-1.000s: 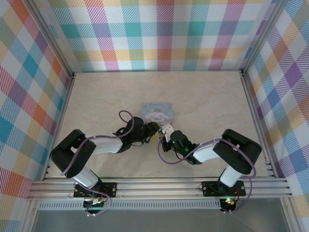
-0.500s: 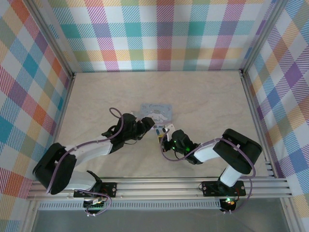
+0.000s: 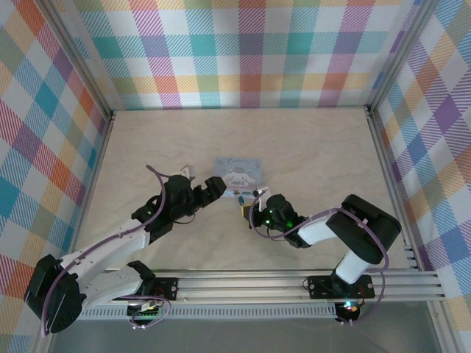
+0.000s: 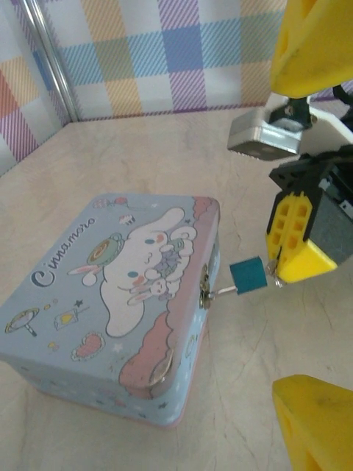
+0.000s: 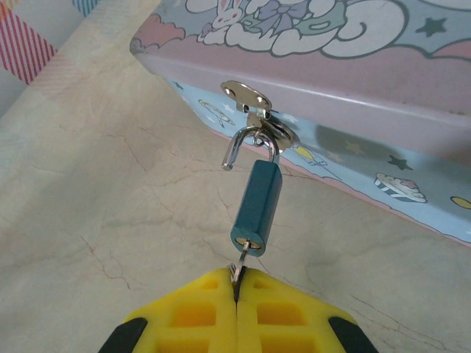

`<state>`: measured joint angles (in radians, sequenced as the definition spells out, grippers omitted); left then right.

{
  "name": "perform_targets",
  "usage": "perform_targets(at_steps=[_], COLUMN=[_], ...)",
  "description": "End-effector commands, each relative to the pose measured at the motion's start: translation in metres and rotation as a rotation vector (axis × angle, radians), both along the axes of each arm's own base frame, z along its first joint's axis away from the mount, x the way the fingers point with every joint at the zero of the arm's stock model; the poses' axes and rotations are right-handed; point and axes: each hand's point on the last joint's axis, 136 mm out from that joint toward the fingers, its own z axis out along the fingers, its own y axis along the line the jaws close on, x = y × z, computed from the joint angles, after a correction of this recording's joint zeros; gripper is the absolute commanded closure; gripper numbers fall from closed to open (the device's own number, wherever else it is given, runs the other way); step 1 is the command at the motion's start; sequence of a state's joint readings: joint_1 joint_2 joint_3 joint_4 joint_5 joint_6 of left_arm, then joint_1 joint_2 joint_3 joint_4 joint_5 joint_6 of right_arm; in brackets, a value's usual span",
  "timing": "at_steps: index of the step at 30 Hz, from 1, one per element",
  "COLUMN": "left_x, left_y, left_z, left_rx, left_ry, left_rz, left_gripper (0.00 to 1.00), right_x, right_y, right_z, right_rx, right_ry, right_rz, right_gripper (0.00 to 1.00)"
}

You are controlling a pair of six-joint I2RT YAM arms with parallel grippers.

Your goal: Unlock the padlock with the key

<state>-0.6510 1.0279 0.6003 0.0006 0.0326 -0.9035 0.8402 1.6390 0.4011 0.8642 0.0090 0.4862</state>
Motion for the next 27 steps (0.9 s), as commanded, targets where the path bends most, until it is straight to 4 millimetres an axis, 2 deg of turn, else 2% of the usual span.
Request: perform_targets(at_steps=[1, 9, 16, 27], left_x=[-0.001, -0.004, -0.004, -0.004], left_y=[0.011, 0.019, 0.023, 0.027], left_z=[-0.002, -0.007, -0.005, -0.007], left_rx=[0.077, 0.097, 0.111, 0.124], left_ry=[-0.008, -0.004, -0.002, 0.004], left_rz=[0.007, 0.029, 0.046, 0.060], left_gripper=[0.02, 0.02, 0.02, 0.02], right_x=[-0.003, -0.003, -0.004, -0.005], right_y=[0.000, -0.003, -0.001, -0.006], right_z=[0.000, -0.005, -0.014, -0.028], right_rx=[0.084, 0.148, 0.239, 0.191], right_ry=[0.052, 0.137, 0.292, 0.380], right_rz=[-0.004, -0.014, -0.028, -0.071], right_gripper=[1.00, 1.00, 1.00, 1.00])
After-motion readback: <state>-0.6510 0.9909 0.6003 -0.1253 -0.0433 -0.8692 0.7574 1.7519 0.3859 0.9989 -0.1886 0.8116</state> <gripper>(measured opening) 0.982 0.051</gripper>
